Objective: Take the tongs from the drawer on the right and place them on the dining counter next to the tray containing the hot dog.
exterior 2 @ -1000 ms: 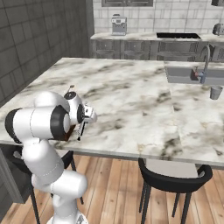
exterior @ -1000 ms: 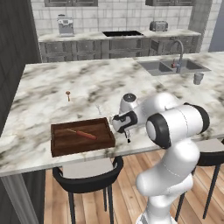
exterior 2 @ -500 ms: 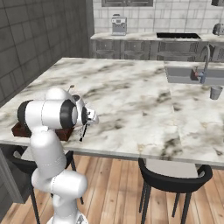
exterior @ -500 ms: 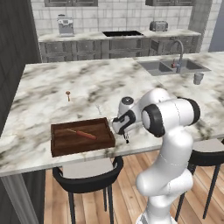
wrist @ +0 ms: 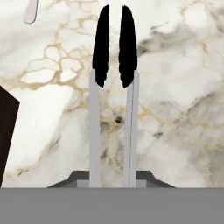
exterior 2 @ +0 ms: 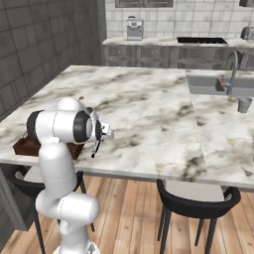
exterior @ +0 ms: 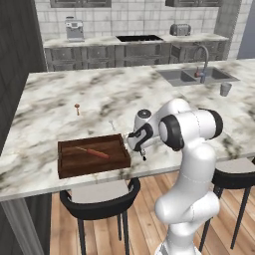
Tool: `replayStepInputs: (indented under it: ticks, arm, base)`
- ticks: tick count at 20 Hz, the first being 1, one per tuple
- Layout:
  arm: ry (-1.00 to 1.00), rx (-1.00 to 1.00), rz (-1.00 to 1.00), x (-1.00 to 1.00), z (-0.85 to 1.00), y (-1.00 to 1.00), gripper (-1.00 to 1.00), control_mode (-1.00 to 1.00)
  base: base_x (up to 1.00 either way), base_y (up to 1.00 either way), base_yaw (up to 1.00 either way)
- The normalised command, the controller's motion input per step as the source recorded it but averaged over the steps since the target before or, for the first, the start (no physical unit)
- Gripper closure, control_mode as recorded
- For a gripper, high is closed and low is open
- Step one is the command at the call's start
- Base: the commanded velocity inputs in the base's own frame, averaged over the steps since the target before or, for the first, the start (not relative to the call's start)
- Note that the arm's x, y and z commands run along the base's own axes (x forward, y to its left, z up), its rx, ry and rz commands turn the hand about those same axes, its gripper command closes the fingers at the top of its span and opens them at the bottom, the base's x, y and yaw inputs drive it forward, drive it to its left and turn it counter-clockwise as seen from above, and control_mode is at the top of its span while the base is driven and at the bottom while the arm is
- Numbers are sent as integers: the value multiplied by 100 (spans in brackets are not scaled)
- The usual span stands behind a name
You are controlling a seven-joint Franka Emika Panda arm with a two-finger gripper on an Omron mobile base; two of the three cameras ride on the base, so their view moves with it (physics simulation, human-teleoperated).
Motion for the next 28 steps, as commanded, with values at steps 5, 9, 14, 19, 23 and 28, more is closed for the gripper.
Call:
replayStepInputs:
  ticks: [5, 9, 14, 19, 23, 28]
  arm:
    - [2, 0, -2, 0, -22, 25, -100, -100]
    - [-1, 0, -6, -14, 12, 0, -100, -100]
    - [0, 1, -6, -18, 56, 0, -100, -100]
    - [-4, 5, -1, -34, 76, -3, -100, -100]
    - [-2, 8, 0, -29, 84, -13, -100, -100]
    - [-7, 3, 0, -40, 99, -24, -100, -100]
  base:
    - [0, 0, 0]
    - [0, 0, 0]
    - [0, 0, 0]
    - [0, 0, 0]
    - [0, 0, 0]
    - [0, 0, 0]
